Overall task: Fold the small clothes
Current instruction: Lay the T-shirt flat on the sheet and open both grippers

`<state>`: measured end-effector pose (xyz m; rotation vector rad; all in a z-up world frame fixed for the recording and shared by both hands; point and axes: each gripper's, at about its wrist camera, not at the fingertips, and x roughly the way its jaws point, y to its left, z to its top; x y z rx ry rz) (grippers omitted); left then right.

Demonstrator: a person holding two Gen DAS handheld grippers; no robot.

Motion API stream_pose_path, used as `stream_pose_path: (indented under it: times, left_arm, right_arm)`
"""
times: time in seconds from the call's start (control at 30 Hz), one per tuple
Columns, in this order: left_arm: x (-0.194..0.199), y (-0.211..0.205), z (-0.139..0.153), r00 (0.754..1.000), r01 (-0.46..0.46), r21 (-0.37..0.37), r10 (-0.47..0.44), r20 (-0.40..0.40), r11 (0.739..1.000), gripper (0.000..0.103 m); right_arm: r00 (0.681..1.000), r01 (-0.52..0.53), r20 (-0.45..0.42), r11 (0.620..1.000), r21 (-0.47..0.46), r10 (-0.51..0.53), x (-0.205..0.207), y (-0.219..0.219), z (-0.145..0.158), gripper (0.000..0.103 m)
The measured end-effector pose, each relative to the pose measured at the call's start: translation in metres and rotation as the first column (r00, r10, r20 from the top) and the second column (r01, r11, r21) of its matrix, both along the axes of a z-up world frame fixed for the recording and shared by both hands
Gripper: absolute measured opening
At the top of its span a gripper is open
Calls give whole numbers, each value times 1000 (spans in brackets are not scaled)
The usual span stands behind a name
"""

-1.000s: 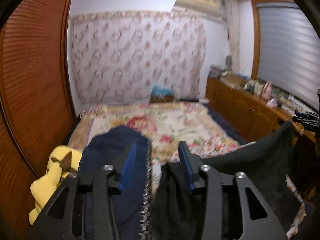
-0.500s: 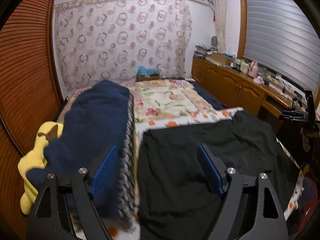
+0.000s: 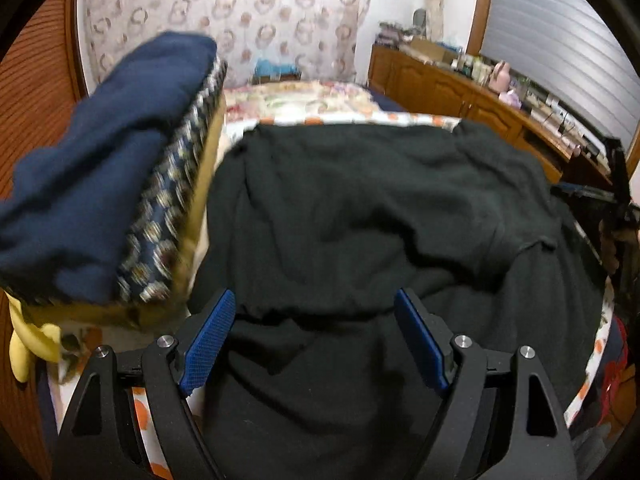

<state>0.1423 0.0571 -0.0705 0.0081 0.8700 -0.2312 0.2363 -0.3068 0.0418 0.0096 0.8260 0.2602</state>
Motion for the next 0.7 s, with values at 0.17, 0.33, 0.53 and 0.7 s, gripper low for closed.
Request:
stream_pose_path:
  times: [0.17,0.33,0.53,0.7]
  left_arm:
    - [-2,-8,-7,1000,7,7,-7,-21,1000,82]
    - [-4,-9,-12,1000,8,19,-7,-29,1000,82]
    - [-3,-19,-16,999,32,90,-30,-32,995,90]
    - [-1,-21,-17,998,48,90,-43,-49,995,99]
  right_arm:
    - [1000,-16,-12,999,30,16,1,4,-7,64]
    - [1000,-16,-9,1000,21,16,-5,-5,-11,64]
    - [1000,14,2,1000,1,-14,-9,-11,-14,64]
    - [1000,16,11,1000,-5,-16,-15,-10,-17,64]
